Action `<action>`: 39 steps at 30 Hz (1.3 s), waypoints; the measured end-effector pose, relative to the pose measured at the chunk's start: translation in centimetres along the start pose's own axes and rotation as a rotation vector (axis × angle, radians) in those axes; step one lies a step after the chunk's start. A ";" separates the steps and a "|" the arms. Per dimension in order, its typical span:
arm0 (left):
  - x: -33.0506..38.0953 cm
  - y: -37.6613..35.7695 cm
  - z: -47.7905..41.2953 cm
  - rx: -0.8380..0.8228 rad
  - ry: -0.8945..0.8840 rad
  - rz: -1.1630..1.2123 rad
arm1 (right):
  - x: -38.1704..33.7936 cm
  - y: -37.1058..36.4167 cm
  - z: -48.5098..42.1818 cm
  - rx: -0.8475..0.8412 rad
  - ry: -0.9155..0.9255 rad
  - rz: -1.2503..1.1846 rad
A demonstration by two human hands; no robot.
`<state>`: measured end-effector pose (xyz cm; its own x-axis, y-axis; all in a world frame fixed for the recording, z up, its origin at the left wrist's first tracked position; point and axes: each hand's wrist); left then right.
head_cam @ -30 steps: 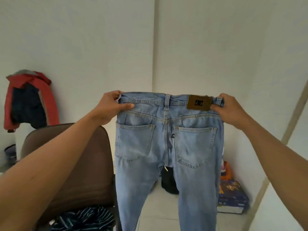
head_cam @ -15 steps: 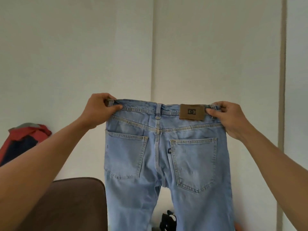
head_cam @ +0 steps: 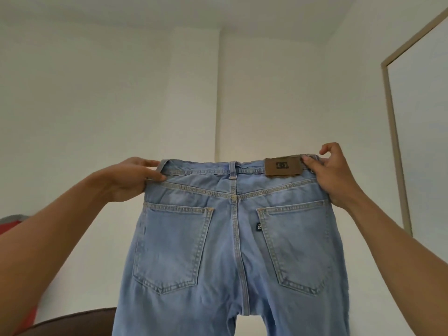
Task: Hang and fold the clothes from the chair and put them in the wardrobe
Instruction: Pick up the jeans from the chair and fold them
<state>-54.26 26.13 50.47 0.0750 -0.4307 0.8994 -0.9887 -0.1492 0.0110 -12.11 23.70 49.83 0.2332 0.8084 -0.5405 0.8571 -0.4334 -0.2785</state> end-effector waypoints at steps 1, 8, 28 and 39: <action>-0.3 0.3 -0.3 0.054 -0.018 -0.017 | -0.1 0.0 0.1 -0.006 -0.009 -0.047; -0.4 0.3 -1.9 0.212 -0.313 -0.281 | -1.7 -0.4 0.2 -0.082 0.089 -0.031; -2.2 -4.7 -3.6 0.127 -0.336 -0.423 | 3.2 -2.7 0.7 -0.252 0.013 0.695; 2.1 -14.2 -1.3 -0.043 -0.267 -0.135 | -0.1 -11.2 3.1 -0.316 -0.059 0.397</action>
<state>-40.23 28.47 52.81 0.2318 -0.6294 0.7417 -0.9717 -0.1855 0.1462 -23.13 27.19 50.55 0.5508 0.5778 -0.6023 0.8066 -0.5539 0.2063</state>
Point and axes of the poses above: each hand's wrist, its own z-axis away from the middle knuckle, its own y-axis out of the back of the hand, x = y × z, and after that the axes turned 15 degrees about x, right-handed
